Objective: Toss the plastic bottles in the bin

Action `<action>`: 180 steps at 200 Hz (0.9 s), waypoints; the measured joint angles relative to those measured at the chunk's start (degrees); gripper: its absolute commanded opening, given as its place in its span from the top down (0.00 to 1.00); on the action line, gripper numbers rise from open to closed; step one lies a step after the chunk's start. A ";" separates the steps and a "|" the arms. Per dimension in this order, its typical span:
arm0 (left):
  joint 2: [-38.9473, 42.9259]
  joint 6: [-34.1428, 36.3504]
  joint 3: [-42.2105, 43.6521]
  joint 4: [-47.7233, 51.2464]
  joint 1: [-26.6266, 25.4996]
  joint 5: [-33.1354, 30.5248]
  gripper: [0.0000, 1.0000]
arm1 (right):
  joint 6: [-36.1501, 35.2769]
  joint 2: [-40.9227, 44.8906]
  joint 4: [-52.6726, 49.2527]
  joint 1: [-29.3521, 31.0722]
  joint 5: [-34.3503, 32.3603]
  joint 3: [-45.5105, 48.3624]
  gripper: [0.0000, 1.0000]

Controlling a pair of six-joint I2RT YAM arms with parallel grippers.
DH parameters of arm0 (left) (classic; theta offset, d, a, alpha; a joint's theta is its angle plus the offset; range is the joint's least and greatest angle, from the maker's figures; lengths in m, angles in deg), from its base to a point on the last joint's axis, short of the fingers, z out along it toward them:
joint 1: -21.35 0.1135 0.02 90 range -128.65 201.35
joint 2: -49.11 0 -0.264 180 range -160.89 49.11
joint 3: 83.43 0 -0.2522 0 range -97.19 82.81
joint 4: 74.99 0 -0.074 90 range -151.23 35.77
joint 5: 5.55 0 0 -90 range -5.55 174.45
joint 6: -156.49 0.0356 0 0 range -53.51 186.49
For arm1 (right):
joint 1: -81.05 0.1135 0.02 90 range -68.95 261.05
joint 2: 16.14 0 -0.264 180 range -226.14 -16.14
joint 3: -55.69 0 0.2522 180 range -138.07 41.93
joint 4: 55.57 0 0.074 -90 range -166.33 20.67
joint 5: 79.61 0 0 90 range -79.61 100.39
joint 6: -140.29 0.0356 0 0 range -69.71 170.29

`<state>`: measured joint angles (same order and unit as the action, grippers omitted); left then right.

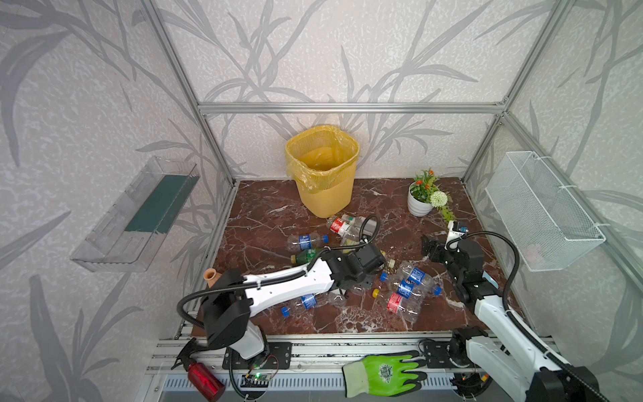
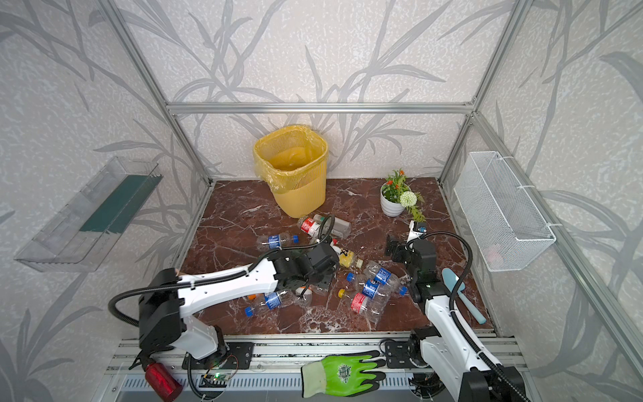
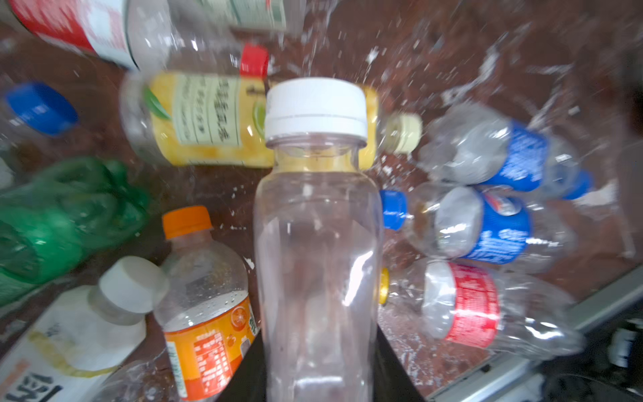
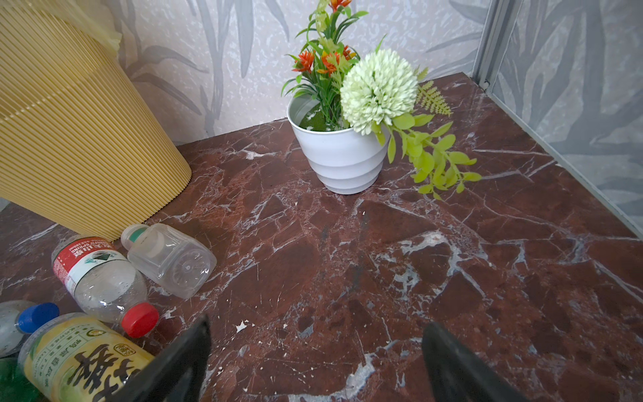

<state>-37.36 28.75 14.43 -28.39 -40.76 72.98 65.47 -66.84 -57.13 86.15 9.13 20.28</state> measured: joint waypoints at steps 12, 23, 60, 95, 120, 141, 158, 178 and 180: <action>5.64 2.73 0.15 -1.57 0.00 -2.54 0.73 | -0.04 0.13 0.22 -0.11 0.22 0.31 0.05; 10.16 5.97 0.50 -2.97 0.02 -5.60 0.73 | -0.20 0.22 0.50 -0.20 0.28 0.46 0.05; 26.51 23.52 3.96 -15.06 2.97 -15.50 0.74 | -0.87 1.51 1.77 -0.39 0.46 0.57 0.05; 34.03 37.24 6.36 -32.24 10.71 -15.02 0.74 | -1.03 2.34 3.58 -0.50 0.96 0.57 0.05; 30.77 40.70 3.21 -39.21 19.85 -9.62 0.74 | -1.01 2.43 4.59 -0.50 1.55 0.57 0.05; 22.45 40.50 -3.93 -41.13 27.47 -4.11 0.71 | -0.85 2.27 5.01 -0.50 2.49 0.50 0.05; 13.68 38.82 -11.02 -40.98 32.33 0.35 0.62 | -0.68 1.62 5.09 -0.50 3.10 0.17 0.06; 1.07 35.71 -23.47 -37.53 37.62 5.40 0.41 | -0.57 0.48 5.01 -0.50 4.02 -0.42 0.06; 0.02 35.52 -24.48 -37.16 37.99 5.95 0.40 | -0.59 0.42 4.98 -0.50 4.17 -0.50 0.06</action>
<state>-37.34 64.27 -10.05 -65.55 -2.77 78.93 64.88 -66.43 -52.14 85.65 13.30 19.78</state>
